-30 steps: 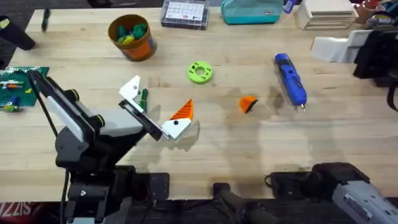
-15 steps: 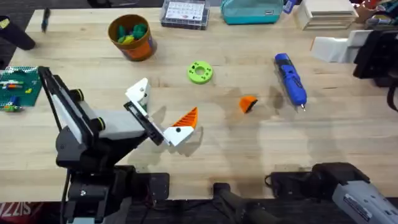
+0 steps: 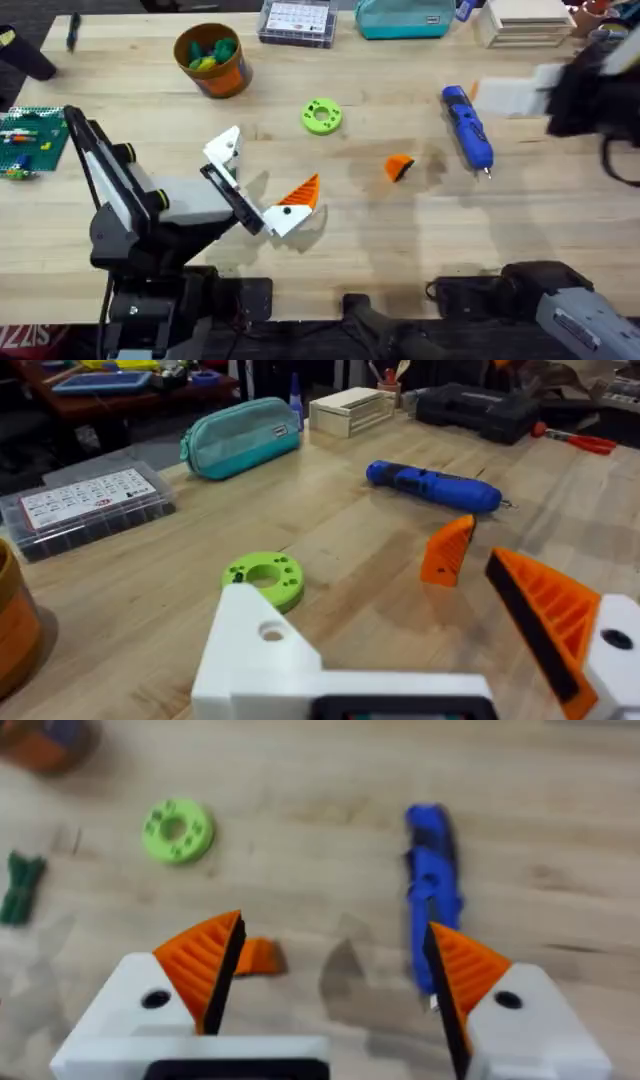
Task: Pick up the gripper from the table and insert it into the empty holder that is missing its gripper. Then pick up a screw, insert it into the mounting hole, and use the screwdriver to tighten it. Finally, clean up the table by picking up the vegetable and placing it into the bucket.
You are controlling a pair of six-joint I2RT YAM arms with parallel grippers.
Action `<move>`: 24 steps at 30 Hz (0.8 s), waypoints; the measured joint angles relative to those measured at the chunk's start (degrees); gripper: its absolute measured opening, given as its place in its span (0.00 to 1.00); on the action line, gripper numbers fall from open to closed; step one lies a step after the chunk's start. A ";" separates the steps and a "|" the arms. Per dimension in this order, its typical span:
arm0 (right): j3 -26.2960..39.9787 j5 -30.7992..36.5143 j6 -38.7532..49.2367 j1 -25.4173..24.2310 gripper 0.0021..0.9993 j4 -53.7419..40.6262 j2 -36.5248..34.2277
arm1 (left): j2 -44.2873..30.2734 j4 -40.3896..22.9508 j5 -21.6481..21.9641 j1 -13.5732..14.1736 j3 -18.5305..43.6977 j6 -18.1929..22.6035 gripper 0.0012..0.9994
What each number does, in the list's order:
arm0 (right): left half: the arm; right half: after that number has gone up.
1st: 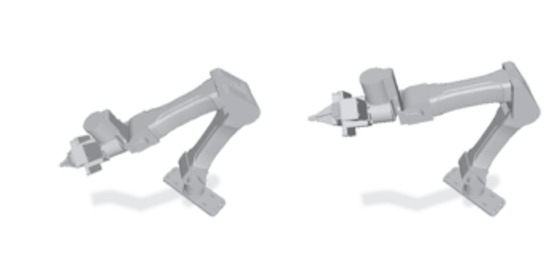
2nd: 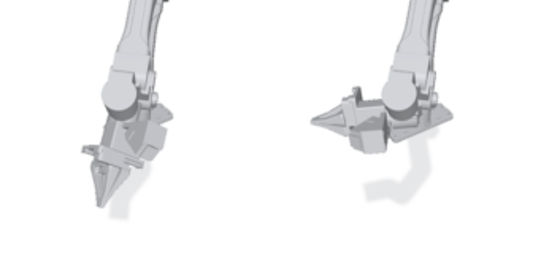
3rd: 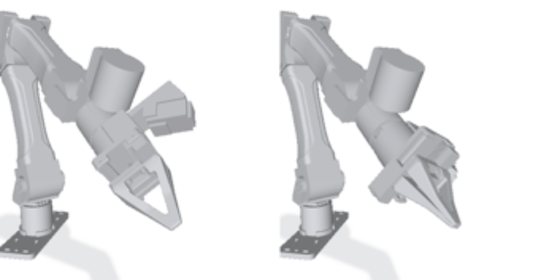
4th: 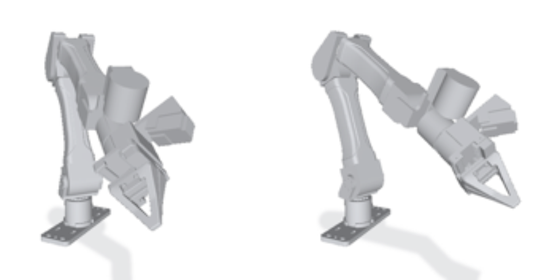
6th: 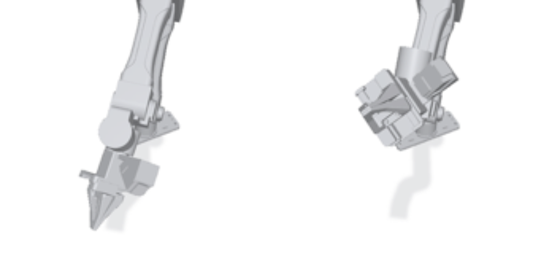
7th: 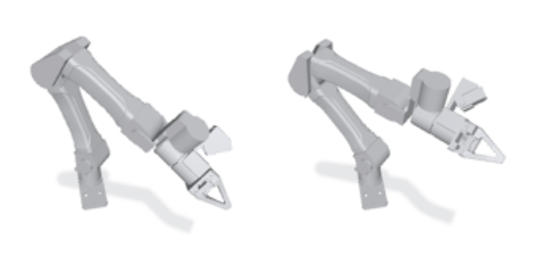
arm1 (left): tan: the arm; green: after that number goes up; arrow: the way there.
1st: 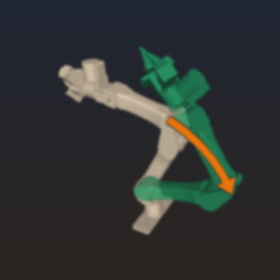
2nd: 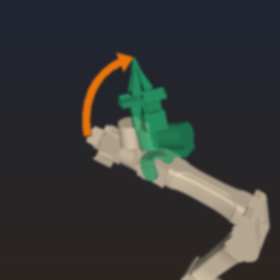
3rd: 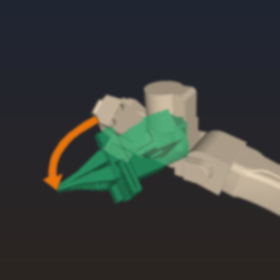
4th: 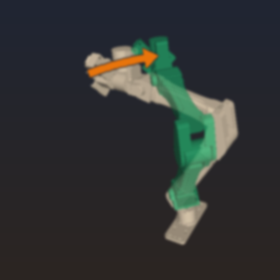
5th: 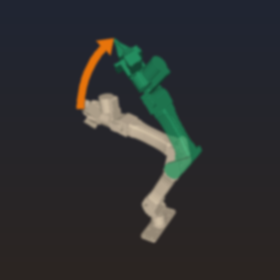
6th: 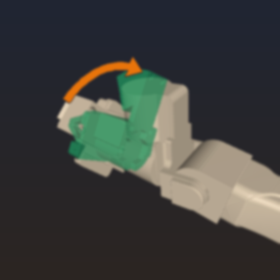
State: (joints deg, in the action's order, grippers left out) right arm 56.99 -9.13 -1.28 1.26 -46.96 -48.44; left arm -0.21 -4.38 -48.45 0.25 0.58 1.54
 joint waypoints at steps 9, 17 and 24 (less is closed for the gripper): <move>1.00 -2.96 1.84 11.53 0.99 -6.82 -13.68 | 0.00 -0.01 -0.02 0.00 0.00 0.00 0.99; 1.75 -0.05 3.60 21.93 0.99 -8.13 -20.20 | 0.00 -0.02 -0.02 0.00 0.00 0.00 0.99; 1.79 3.13 4.54 27.15 0.99 -7.40 -27.10 | 0.00 -0.01 -0.02 0.00 0.00 0.00 0.99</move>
State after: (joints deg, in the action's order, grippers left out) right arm 58.78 -6.00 3.26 28.40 -54.36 -75.54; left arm -0.21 -4.39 -48.47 0.25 0.58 1.54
